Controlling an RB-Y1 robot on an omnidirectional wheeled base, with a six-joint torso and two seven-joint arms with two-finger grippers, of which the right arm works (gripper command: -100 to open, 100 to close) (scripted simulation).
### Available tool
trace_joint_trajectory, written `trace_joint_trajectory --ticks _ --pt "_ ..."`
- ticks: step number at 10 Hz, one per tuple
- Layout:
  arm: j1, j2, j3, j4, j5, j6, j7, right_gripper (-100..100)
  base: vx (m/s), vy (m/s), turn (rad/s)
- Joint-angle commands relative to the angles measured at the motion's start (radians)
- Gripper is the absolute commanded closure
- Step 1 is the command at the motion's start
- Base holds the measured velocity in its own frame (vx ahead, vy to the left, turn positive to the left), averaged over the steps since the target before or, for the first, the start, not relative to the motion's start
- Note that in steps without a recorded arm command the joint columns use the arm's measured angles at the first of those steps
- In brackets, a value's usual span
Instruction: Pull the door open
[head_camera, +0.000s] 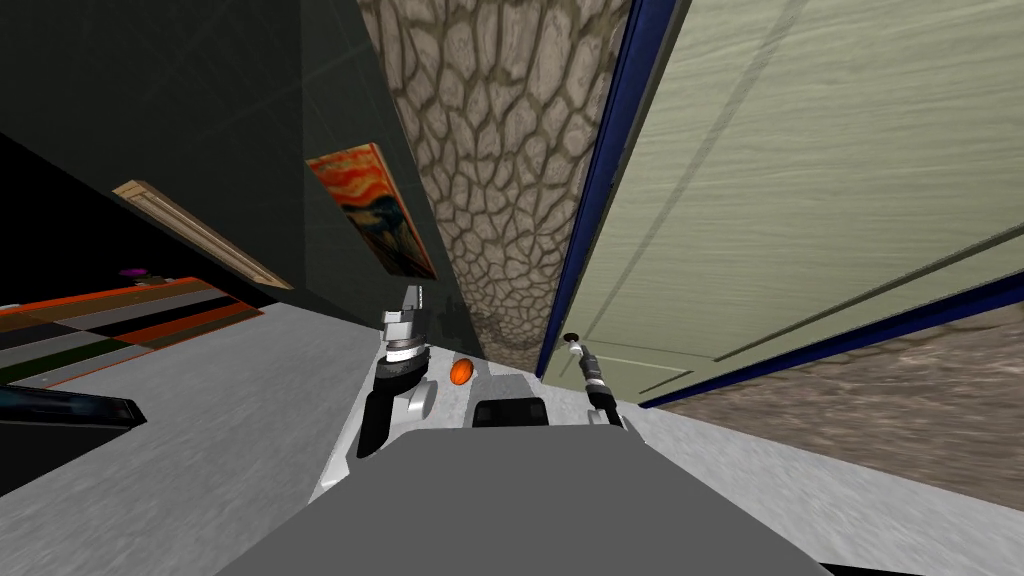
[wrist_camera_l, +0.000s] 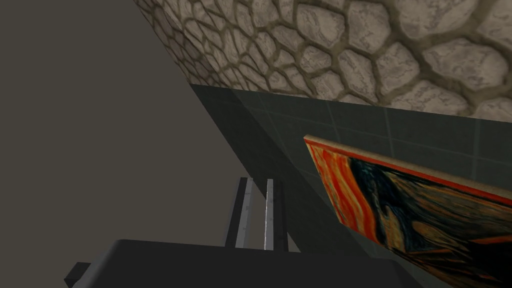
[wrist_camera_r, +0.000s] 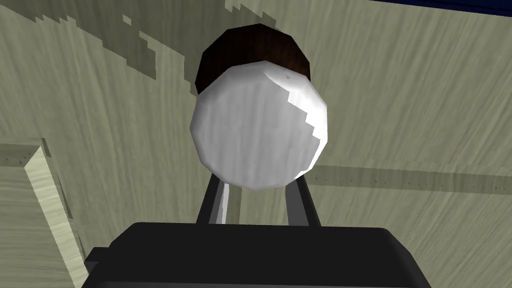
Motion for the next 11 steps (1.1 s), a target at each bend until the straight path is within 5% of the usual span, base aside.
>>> trace_joint_trajectory --ticks 1,11 --pt "-0.015 0.017 0.028 -0.001 -0.006 -0.011 -0.042 100 -0.044 -0.02 0.088" --pt "-0.025 0.005 0.045 0.013 -0.106 -0.003 -0.209 100 -0.035 -0.008 0.062"
